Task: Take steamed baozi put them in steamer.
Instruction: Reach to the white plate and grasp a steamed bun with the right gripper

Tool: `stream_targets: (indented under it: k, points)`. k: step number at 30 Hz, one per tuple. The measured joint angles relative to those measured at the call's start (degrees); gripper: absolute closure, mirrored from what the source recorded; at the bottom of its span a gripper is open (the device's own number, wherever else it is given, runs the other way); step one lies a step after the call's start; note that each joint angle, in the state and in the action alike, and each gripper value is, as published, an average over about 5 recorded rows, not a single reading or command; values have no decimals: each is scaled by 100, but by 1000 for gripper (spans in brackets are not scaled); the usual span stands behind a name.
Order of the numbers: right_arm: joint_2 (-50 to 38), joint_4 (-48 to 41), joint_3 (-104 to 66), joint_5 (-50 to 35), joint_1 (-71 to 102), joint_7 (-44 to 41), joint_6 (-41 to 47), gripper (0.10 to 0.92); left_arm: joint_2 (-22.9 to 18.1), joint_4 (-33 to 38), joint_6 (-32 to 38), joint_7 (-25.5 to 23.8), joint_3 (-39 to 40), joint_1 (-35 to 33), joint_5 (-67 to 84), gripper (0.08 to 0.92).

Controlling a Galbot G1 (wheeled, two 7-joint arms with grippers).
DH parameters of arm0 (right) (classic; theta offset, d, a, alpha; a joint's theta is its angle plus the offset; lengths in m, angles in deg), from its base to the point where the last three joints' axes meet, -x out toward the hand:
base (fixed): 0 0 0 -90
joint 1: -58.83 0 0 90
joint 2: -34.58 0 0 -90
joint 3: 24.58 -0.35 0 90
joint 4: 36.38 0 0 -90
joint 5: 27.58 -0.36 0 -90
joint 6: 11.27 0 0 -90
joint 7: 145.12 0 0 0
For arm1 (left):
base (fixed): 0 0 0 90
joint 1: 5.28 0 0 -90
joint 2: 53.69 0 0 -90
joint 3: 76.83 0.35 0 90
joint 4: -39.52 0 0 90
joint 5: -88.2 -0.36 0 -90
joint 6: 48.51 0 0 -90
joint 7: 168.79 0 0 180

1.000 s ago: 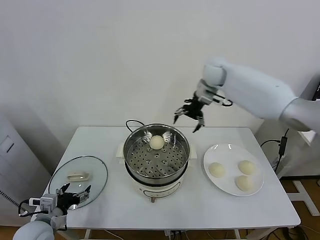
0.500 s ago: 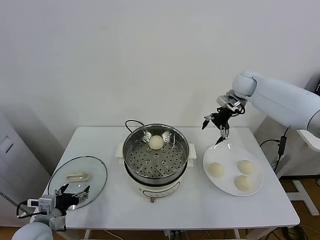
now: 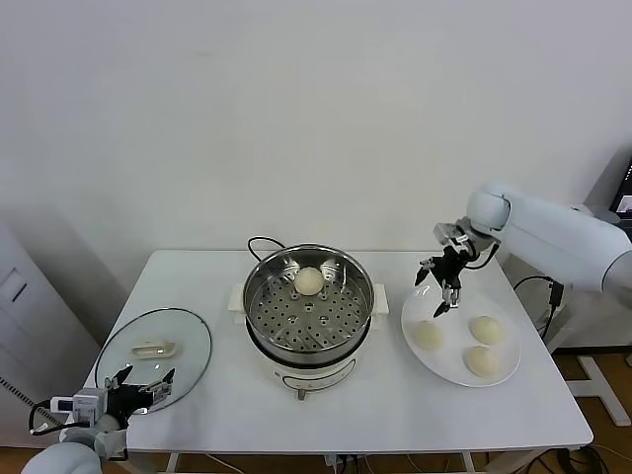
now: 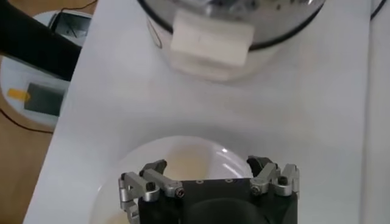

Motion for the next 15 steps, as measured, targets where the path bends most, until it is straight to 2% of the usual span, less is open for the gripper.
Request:
stream_targets:
  k: [15]
  points:
    - [60, -294, -562, 595, 880, 336, 103, 203, -42, 17, 6, 0, -11, -86, -36, 177]
